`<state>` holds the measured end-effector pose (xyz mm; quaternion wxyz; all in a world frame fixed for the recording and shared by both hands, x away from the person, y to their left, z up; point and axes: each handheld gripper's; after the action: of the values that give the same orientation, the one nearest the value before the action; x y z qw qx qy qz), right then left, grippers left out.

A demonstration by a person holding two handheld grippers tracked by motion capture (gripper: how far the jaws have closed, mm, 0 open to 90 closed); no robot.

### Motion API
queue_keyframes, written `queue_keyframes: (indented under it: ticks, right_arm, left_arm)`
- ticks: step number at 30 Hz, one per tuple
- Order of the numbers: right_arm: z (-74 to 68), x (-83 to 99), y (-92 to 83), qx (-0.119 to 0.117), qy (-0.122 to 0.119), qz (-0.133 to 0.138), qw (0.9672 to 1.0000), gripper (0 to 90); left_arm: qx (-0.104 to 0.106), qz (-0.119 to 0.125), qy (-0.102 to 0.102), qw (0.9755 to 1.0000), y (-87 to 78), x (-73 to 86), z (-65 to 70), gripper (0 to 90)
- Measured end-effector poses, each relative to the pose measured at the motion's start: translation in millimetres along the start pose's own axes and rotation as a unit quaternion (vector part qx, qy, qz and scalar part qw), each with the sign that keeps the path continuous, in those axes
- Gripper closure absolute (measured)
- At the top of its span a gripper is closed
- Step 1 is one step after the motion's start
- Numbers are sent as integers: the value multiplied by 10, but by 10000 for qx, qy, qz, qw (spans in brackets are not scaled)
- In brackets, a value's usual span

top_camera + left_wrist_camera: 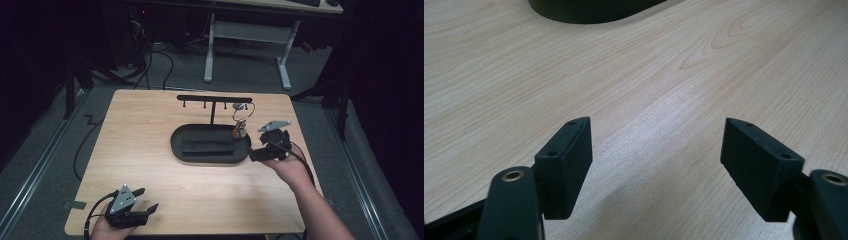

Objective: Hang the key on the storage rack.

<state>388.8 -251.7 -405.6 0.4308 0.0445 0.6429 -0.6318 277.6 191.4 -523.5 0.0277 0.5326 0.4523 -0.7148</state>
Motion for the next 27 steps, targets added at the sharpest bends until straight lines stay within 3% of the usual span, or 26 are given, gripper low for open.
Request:
queue_keyframes:
  ticks: [3,4,5,10,11,12,15,18,20,23,27]
  right_arm:
    - [-79,227,38,-151,150,97,9997,78]
    - [-79,227,38,-151,150,97,9997,78]
    - [-149,425,68,-244,236,196,9992,76]
    - [-293,840,153,-333,446,476,9973,77]
    - [-293,840,153,-333,446,476,9973,77]
    - [-353,1019,193,-406,566,562,9960,77]
    - [-431,1223,204,-336,602,620,9957,77]
    - [-473,1437,185,-38,621,647,9960,76]
    - [-452,1470,202,141,605,490,9969,74]
    - [-368,1499,255,19,878,406,9953,71]
    - [-341,1495,218,50,987,533,9937,71]
  left_arm:
    - [-14,-38,30,10000,7,-1,14,292]
    - [-14,-38,30,10000,7,-1,14,292]
    - [-33,-43,66,10000,9,-4,23,292]
    - [-36,-65,100,9999,14,-7,31,292]
    - [-36,-65,100,9999,14,-7,31,292]
    - [-38,-57,117,9999,16,-6,34,292]
    - [-28,-66,116,9999,17,-5,29,292]
    - [2,-78,113,9999,27,-4,28,292]
    - [9,-87,148,9999,31,-10,37,292]
    - [9,-94,144,9999,36,-14,49,292]
    - [-41,-88,220,9997,3,-11,77,292]
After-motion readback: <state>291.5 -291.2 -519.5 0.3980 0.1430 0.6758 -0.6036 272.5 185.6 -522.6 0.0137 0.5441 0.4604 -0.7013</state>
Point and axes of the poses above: each handheld gripper's, and its own axes: y roughly forward along the jaws, x roughly out of its underside, z roughly to its right, and after that the axes turned 3 degrees about -z, right-handed
